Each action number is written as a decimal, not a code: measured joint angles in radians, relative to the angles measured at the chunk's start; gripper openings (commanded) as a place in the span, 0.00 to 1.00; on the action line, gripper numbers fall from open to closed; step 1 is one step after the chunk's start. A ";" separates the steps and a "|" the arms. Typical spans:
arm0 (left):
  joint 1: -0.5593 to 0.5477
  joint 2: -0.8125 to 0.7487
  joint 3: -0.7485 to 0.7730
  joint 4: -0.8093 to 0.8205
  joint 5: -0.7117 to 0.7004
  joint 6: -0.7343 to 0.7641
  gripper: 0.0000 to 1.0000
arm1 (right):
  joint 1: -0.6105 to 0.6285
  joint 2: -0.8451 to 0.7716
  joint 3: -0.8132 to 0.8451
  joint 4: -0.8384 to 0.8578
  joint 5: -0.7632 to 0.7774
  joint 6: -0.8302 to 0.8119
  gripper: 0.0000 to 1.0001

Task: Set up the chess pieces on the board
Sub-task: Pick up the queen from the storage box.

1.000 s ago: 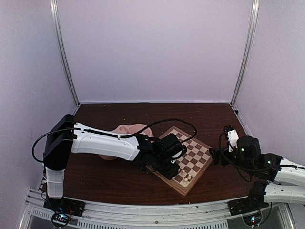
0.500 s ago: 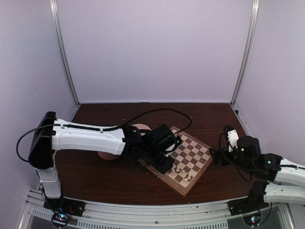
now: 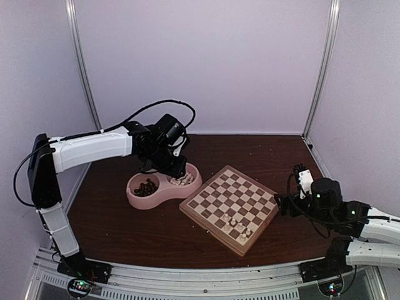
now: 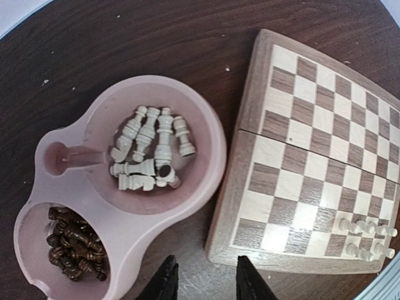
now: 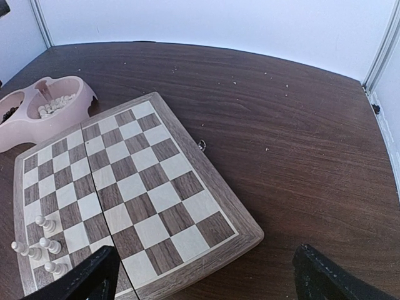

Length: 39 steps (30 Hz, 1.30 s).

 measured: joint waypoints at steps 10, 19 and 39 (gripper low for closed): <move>0.097 0.213 0.146 -0.082 0.037 0.055 0.28 | 0.000 0.000 0.000 0.001 0.000 0.000 1.00; 0.125 0.325 0.191 -0.106 0.044 0.084 0.26 | 0.000 0.009 0.000 0.003 -0.008 0.000 1.00; 0.176 0.468 0.295 -0.096 0.023 0.150 0.26 | 0.000 0.014 0.000 0.005 -0.008 0.000 1.00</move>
